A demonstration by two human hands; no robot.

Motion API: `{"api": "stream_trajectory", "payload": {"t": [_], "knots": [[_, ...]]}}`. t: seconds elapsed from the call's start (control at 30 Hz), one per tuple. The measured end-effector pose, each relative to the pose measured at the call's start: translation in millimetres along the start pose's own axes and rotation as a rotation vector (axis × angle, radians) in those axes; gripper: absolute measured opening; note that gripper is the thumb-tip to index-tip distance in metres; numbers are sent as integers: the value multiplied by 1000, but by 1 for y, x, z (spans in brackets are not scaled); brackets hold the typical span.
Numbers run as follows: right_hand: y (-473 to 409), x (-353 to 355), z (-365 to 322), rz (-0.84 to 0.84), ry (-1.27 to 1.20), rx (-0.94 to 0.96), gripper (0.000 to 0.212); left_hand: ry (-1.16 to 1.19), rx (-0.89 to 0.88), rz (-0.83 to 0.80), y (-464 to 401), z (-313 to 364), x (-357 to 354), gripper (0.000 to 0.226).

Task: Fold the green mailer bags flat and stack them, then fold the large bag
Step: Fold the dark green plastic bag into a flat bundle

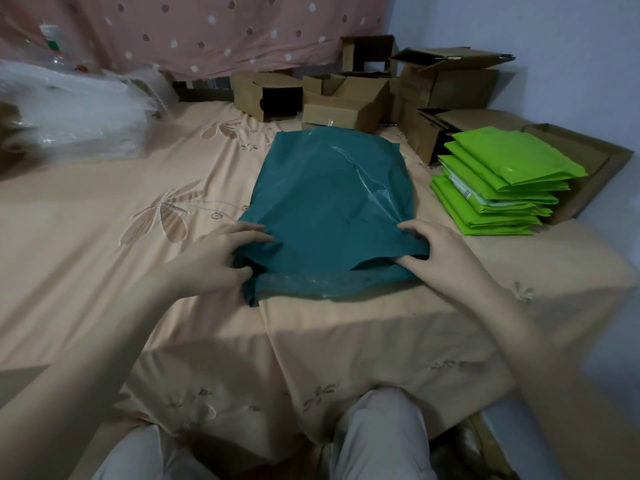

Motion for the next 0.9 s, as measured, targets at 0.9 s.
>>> {"api": "stream_trajectory", "payload": {"t": [0.9], "knots": [[20, 19, -3, -57, -401, 90, 39, 524, -294, 447, -40, 176, -28, 12]]}}
Point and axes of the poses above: each hand's wrist, its own y-axis away from the middle knuckle, its own x-axis out of the back of the hand, z = x × y, the point moved 6 cm from there along -y, towards the middle knuckle, and after that the axes turned 1 degree about z, right-handed, at the moved point
